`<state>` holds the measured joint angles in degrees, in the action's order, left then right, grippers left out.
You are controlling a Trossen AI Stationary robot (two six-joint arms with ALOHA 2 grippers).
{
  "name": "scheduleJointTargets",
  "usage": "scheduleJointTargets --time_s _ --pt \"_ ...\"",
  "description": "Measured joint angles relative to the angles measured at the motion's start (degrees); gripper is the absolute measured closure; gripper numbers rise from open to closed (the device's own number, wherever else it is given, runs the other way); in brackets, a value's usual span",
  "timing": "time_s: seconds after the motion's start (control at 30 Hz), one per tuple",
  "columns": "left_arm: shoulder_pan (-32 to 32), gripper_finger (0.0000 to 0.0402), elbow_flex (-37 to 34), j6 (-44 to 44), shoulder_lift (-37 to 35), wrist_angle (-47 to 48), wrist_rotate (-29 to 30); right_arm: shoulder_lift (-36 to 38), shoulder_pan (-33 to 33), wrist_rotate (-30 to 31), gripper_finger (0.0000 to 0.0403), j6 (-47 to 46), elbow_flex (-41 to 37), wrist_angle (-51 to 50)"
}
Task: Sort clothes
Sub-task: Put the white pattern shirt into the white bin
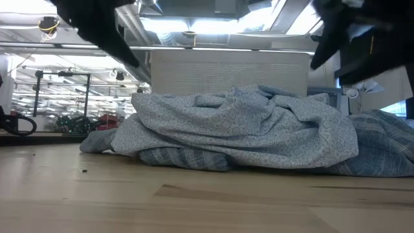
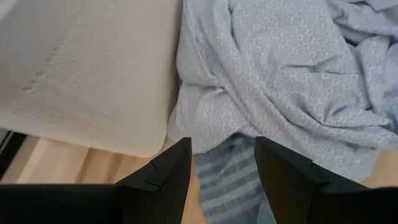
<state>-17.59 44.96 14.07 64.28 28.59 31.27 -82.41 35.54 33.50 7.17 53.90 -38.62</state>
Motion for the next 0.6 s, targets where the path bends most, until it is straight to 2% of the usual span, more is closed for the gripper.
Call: scheduleJointTargets --time_s 0.13,0.3,0.5,0.6 --pt "0.0 0.0231 -4.3 -1.7 0.2 -7.7 -1.2 -0.8 -2.7 0.5 0.0116 8.2 -3.7 10.4" --pt "0.1 0.0231 -7.8 -2.7 0.9 -13.1 -3.1 -0.8 -7.4 -1.5 0.0116 12.8 -3.9 19.1" --pt "0.3 0.0231 -8.1 -3.9 2.0 -14.0 -3.0 -2.8 -11.4 -7.6 0.0115 17.4 -3.9 18.7" --pt "0.4 0.0231 -8.1 -5.6 2.0 -15.3 -3.0 -5.2 -12.5 -7.6 0.0115 20.1 -3.9 20.6"
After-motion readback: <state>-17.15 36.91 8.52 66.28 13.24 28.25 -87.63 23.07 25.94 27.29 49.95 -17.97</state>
